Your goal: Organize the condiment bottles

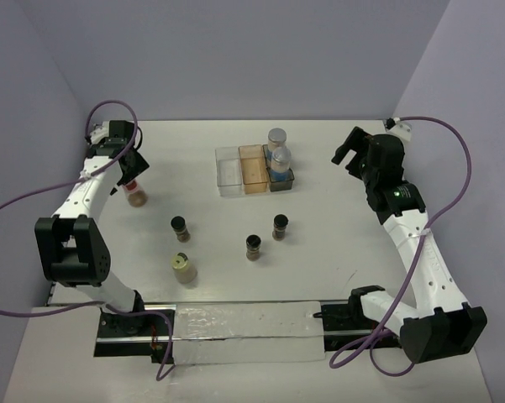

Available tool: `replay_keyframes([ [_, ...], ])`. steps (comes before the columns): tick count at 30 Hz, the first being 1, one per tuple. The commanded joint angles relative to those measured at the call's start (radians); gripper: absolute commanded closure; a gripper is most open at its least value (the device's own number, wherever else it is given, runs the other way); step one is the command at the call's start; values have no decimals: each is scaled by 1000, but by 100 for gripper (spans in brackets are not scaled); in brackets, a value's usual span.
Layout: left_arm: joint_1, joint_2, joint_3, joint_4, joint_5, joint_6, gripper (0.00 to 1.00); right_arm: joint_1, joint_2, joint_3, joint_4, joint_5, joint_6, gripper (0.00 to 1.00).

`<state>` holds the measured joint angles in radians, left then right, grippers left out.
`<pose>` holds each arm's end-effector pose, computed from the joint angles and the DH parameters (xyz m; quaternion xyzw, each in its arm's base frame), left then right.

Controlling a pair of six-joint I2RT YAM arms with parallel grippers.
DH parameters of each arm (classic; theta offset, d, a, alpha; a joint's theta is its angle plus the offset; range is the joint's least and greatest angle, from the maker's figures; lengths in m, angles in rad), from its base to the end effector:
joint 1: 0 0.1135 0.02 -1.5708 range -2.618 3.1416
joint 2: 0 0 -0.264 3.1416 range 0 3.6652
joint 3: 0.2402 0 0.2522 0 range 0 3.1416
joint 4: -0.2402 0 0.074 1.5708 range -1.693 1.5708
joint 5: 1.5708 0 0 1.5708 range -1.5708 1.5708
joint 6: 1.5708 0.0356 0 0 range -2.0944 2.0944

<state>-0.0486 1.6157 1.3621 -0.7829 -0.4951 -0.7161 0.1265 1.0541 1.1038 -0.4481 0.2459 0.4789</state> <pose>0.3381 0.0005 0.2832 -0.3674 0.8623 0.1238 0.3256 0.2305 0.0206 0.3730 0.2117 0.8021 0.0661 0.5545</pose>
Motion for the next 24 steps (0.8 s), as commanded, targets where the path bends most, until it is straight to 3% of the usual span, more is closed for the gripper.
replay_keyframes([
  [1,18,55,10,47,9,-59,8,5,7,-6,58,-7,-3,0],
  [24,95,159,8,127,114,-70,25,5,26,9,50,-12,1,0],
])
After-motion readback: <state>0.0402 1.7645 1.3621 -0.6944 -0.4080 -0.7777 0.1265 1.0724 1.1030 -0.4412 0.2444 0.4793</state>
